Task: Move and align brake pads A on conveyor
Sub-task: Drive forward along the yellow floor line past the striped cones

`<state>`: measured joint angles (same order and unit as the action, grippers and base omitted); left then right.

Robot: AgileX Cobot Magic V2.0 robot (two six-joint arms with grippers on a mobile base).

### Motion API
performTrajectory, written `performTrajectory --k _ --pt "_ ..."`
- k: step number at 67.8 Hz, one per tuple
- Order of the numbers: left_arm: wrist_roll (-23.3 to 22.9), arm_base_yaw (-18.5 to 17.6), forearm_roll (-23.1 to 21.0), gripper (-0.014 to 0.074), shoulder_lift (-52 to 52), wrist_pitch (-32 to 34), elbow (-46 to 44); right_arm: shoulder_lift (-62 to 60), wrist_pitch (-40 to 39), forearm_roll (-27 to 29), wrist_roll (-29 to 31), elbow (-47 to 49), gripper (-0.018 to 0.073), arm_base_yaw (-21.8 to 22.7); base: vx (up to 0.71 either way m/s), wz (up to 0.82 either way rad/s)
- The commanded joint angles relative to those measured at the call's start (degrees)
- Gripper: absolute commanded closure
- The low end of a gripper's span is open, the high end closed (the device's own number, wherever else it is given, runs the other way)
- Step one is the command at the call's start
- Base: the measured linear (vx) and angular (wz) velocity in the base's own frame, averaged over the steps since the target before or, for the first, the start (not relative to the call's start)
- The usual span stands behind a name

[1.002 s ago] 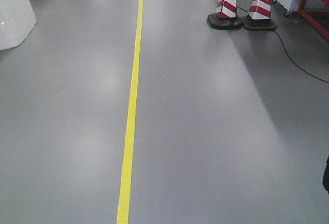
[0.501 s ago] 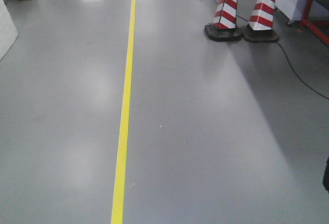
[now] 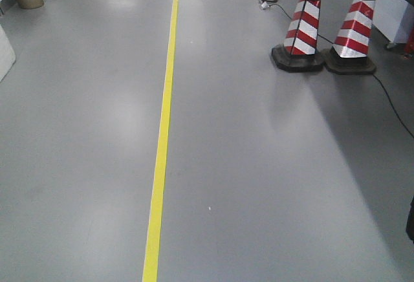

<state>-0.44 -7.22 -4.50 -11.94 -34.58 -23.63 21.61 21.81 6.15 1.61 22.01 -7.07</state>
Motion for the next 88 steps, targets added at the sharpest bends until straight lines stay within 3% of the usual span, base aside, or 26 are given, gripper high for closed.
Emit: performTrajectory --k 1,88 --pt "-0.6 -0.2 -0.6 0.0603 -0.6 5.3 -1.5 0.3 -5.2 0.0 0.2 1.7 0.0564 0.2 0.69 0.05" --pt "-0.5 -0.2 -0.6 0.0603 -0.6 5.3 -1.5 0.4 -5.2 0.0 0.2 1.7 0.0564 0.2 0.69 0.00"
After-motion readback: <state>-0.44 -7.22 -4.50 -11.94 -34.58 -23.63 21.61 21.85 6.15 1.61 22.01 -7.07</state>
